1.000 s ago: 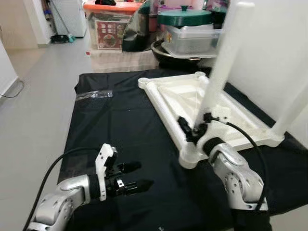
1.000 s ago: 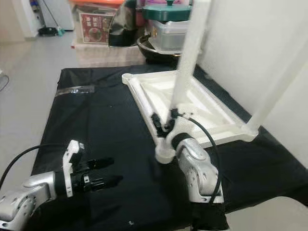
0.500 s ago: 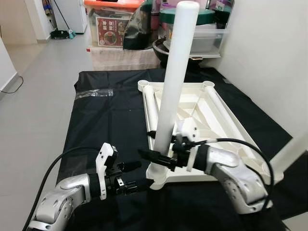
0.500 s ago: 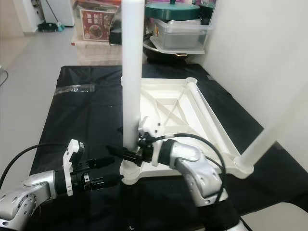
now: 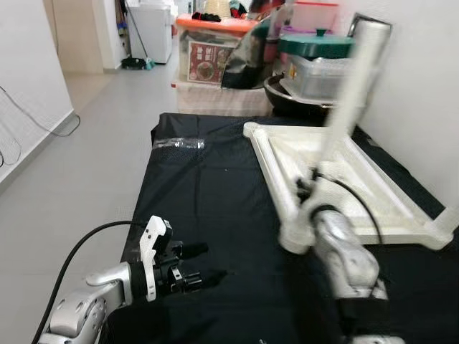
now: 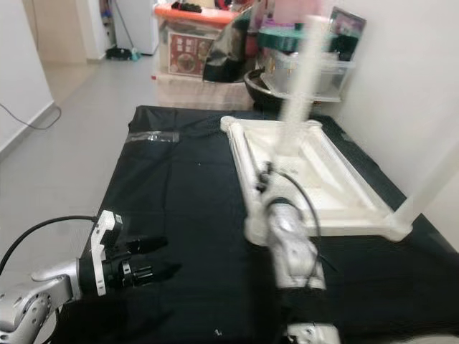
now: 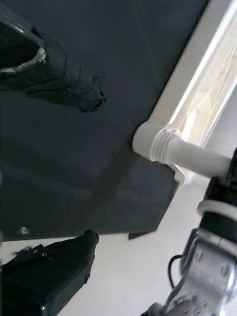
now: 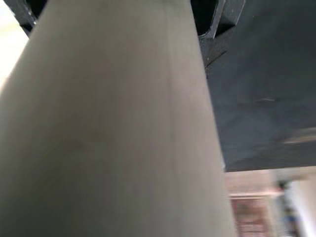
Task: Building children table
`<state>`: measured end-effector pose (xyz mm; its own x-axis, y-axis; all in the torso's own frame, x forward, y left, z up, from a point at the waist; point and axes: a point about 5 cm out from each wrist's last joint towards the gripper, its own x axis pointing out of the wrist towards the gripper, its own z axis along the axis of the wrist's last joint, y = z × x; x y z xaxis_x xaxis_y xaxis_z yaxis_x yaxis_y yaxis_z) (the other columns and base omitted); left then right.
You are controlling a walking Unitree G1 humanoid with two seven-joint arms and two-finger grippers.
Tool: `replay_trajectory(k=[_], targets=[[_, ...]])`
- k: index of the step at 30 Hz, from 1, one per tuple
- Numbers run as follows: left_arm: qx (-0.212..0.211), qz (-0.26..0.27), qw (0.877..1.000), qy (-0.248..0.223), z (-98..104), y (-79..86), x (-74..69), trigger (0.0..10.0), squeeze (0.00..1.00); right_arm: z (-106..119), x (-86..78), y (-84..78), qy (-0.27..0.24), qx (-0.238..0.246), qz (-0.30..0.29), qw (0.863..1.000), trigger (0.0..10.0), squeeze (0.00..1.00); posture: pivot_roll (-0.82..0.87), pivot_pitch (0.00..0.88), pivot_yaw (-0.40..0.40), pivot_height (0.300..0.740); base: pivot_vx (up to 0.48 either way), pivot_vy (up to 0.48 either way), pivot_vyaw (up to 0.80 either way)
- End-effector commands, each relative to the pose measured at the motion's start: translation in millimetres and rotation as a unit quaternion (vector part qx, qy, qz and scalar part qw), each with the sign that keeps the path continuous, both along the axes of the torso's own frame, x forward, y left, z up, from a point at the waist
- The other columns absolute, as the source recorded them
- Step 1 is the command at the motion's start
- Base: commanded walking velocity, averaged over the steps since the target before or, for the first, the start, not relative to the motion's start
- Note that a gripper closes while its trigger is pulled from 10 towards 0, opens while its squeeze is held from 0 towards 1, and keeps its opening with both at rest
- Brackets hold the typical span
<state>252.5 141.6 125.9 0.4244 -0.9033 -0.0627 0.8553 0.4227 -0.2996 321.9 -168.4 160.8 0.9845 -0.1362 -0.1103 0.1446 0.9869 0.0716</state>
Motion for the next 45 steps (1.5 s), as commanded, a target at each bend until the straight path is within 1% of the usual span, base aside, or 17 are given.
replay_trajectory(k=[1,4,5,8,10,19,21,26,28,30,36,37,38,39,42,43,45], targets=[[-0.004,-0.013,1.000,0.001,1.7,-4.4,0.2,10.0,0.00,-15.8,-7.5,18.3,0.043,-0.012,0.058,0.997,10.0,0.00,0.05,0.000,-0.096,0.740,0.000,0.000,0.00],[-0.003,-0.014,1.000,0.002,1.5,-4.3,0.6,10.0,0.00,-10.0,-8.9,27.8,0.026,-0.007,0.101,0.995,10.0,0.00,0.05,0.000,-0.095,0.740,0.000,0.000,0.00],[-0.001,-0.014,1.000,0.002,1.0,-3.8,1.2,10.0,0.00,4.4,-8.7,37.1,-0.018,0.016,0.172,0.985,10.0,1.00,0.05,0.000,-0.097,0.740,0.000,0.000,0.00],[-0.001,-0.013,1.000,0.002,0.7,-3.4,1.4,10.0,0.00,20.6,-8.0,44.4,-0.060,0.039,0.259,0.963,10.0,1.00,0.05,0.000,-0.098,0.740,0.000,0.000,0.00],[0.000,-0.011,1.000,0.001,0.4,-3.2,1.5,10.0,0.00,33.0,-8.3,48.5,-0.077,0.043,0.357,0.930,10.0,0.00,0.05,0.000,-0.099,0.740,0.000,0.000,0.00],[-0.002,-0.013,1.000,0.002,-0.1,-3.9,1.0,10.0,0.00,31.0,-29.4,57.3,-0.072,-0.014,0.569,0.819,10.0,0.00,0.06,0.000,-0.110,0.740,0.000,0.000,0.00],[-0.002,-0.011,1.000,0.002,-0.4,-3.7,0.5,10.0,0.00,20.7,-37.1,66.5,-0.055,-0.016,0.610,0.790,0.9,0.00,0.07,0.000,-0.116,0.740,0.000,0.000,0.00],[-0.003,-0.009,1.000,0.003,-0.6,-3.6,0.1,10.0,0.00,14.2,-35.9,69.0,-0.041,-0.014,0.608,0.793,0.0,0.00,0.08,0.000,-0.119,0.740,0.000,0.000,0.00],[-0.005,-0.008,1.000,0.004,-0.5,-2.9,-0.9,10.0,0.00,-7.7,6.6,47.7,0.033,-0.013,0.371,0.928,0.0,0.00,0.07,0.000,-0.118,0.740,0.000,0.000,0.00],[-0.008,-0.010,1.000,0.004,0.5,-3.0,-1.6,10.0,0.00,-26.8,26.3,4.9,0.096,0.023,0.062,0.993,0.0,0.00,0.07,0.000,-0.117,0.740,0.000,0.000,0.00],[-0.007,-0.007,1.000,0.003,0.6,-3.1,-1.1,10.0,0.00,-30.4,13.6,-12.9,0.094,0.027,-0.046,0.994,0.0,0.00,0.07,0.000,-0.116,0.740,0.000,0.000,0.00],[-0.007,-0.007,1.000,0.003,0.8,-2.8,-1.1,10.0,0.00,-25.6,5.6,-5.1,0.080,0.033,-0.034,0.996,1.2,0.00,0.07,0.000,-0.108,0.740,0.000,0.000,0.00],[-0.007,-0.008,1.000,0.004,1.0,-2.4,-1.2,10.0,0.00,-19.5,0.2,7.0,0.066,0.040,0.002,0.997,8.1,0.00,0.06,0.000,-0.104,0.740,0.000,0.000,0.00],[-0.006,-0.008,1.000,0.004,1.2,-1.6,-1.1,10.0,0.00,-8.4,-4.5,22.9,0.034,0.043,0.054,0.997,10.0,0.00,0.06,0.000,-0.099,0.740,0.000,0.000,0.00],[-0.006,-0.008,1.000,0.004,1.1,-0.6,-0.7,10.0,0.00,0.7,-8.2,37.6,0.009,0.048,0.112,0.993,10.0,0.00,0.06,0.000,-0.096,0.740,0.000,0.000,0.00],[-0.007,-0.011,1.000,0.005,1.6,-1.0,-0.4,10.0,0.00,11.7,-10.0,48.2,-0.026,0.056,0.162,0.985,10.0,1.00,0.05,0.000,-0.094,0.740,0.000,0.000,0.00],[-0.006,-0.012,1.000,0.004,2.0,-1.8,0.3,10.0,0.00,26.0,-10.4,56.4,-0.062,0.090,0.225,0.968,10.0,1.00,0.05,0.000,-0.093,0.740,0.000,0.000,0.00]])
